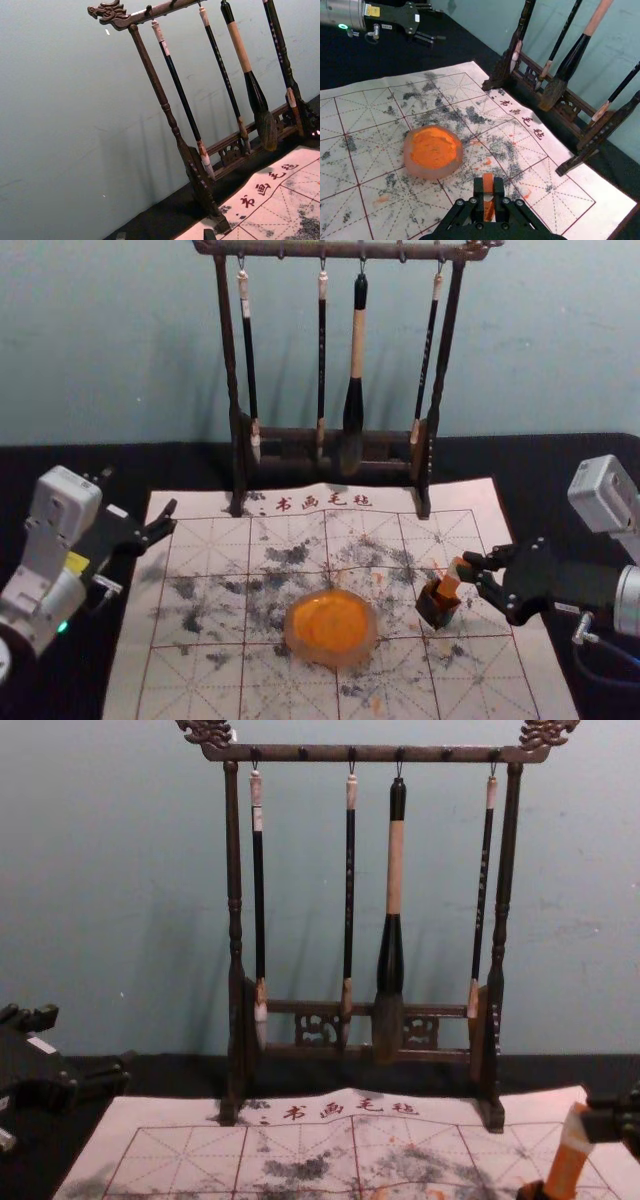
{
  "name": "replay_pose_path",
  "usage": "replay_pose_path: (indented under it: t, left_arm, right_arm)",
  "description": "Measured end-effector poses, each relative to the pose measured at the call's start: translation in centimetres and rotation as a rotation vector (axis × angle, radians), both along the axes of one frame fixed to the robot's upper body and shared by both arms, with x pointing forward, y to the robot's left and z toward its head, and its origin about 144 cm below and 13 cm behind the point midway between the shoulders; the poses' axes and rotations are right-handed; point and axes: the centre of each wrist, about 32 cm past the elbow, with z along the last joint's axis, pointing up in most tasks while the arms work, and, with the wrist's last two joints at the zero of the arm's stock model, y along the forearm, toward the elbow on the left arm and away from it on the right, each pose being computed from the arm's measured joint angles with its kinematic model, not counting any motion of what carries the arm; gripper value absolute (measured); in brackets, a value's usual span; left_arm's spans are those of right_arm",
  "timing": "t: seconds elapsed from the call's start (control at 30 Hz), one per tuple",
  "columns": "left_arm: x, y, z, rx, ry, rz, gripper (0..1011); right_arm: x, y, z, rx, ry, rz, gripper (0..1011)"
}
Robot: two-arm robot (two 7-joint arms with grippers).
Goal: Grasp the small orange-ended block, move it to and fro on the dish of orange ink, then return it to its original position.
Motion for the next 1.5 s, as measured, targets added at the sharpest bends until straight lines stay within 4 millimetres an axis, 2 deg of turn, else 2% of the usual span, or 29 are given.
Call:
replay_pose_path:
  t: [1.5]
  left_arm:
    - [0.0, 0.0, 0.0, 0.0, 0.0, 0.0, 1001]
  right_arm:
    - [1.9, 1.0, -2.5, -0.024, 0.085, 0.012, 82]
